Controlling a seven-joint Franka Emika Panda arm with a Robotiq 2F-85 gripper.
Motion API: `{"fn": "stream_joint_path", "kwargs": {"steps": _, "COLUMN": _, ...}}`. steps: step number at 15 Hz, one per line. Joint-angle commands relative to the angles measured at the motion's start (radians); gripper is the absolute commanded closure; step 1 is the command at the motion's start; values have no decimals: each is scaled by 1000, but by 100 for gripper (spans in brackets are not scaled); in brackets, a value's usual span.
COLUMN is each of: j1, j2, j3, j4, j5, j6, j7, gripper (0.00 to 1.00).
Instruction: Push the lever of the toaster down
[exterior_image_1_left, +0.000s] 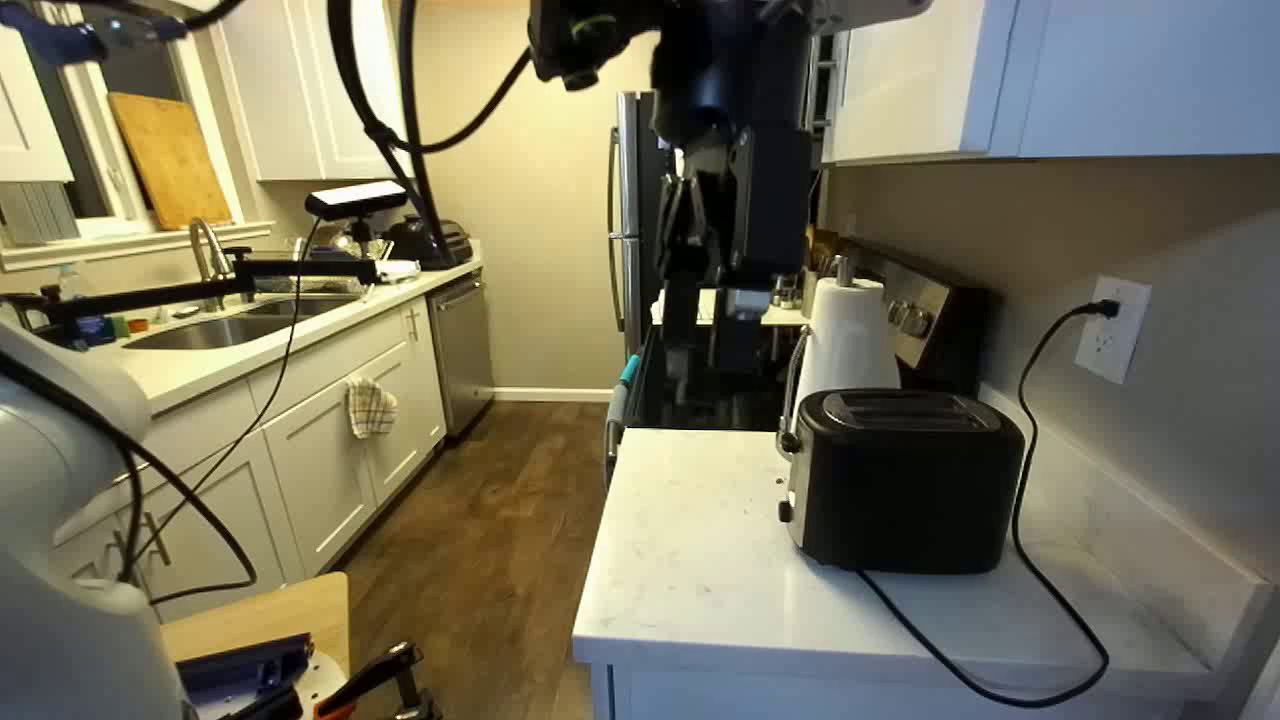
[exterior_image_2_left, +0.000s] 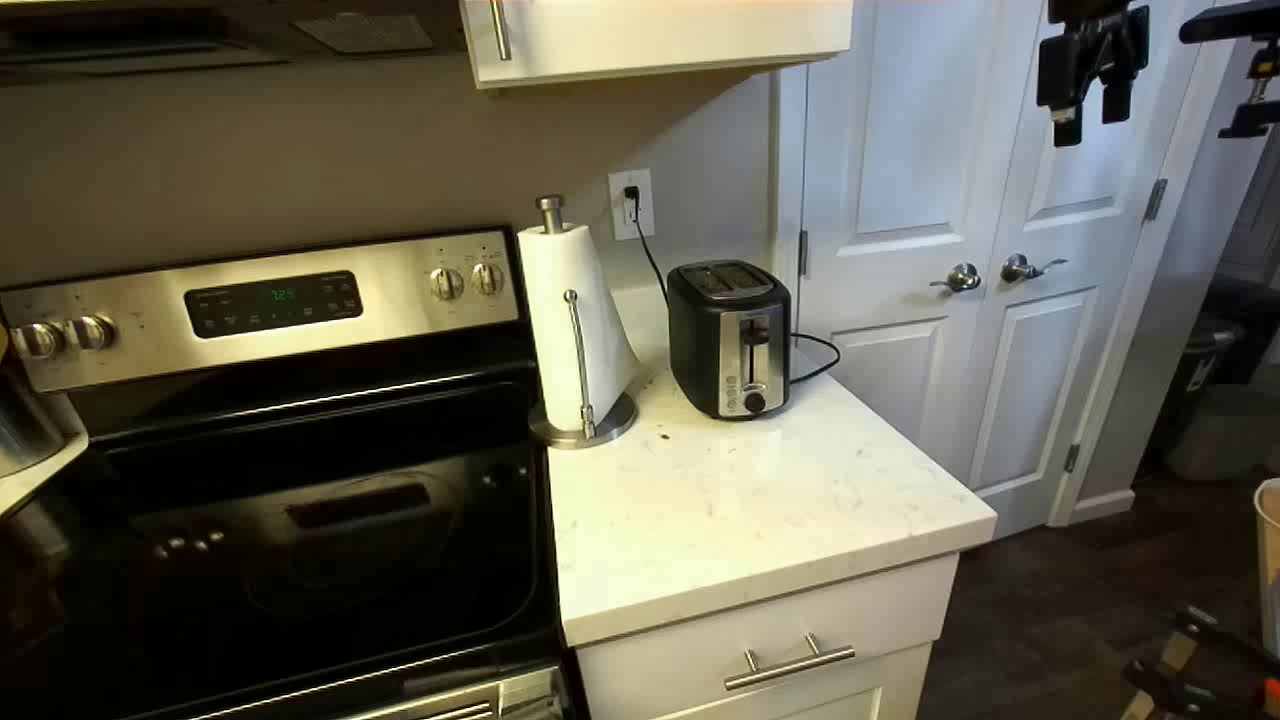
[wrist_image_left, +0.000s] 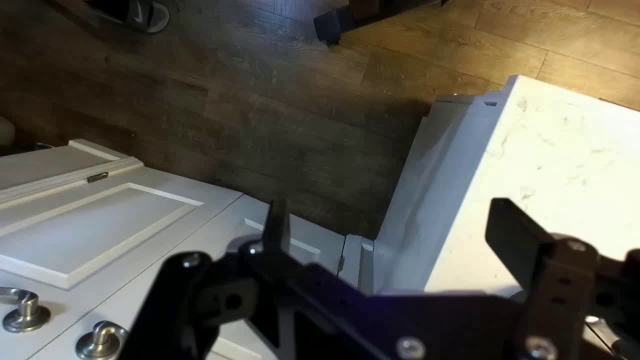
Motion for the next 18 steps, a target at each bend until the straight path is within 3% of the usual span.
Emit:
{"fn": "stream_joint_path", "kwargs": {"steps": 1, "j1": 9, "j2": 1, "j3": -8, "j4": 3, "j5": -2, "j6": -4, "j7": 1, "gripper": 0}}
{"fn": "stream_joint_path", "kwargs": {"steps": 6, "j1": 20, "j2": 6, "j3": 3, "j4": -12, "j5": 31, "j6": 28, "j7": 36, "gripper": 0}}
{"fn": "stream_joint_path", "kwargs": {"steps": 9, "j1": 43, "j2": 13, "j3": 19, "j4": -46, "j5": 103, "j6": 139, "j7": 116, "gripper": 0}}
{"fn": "stream_joint_path", "kwargs": {"steps": 13, "j1": 68, "j2": 0, "j3": 57, "j4": -155, "j5": 156, "j6": 421, "j7": 217, "gripper": 0}}
{"fn": "stream_joint_path", "kwargs": {"steps": 18, "j1": 74, "j2": -6, "j3": 111, "j4": -306, "j5": 137, "j6": 824, "j7": 332, "gripper": 0}}
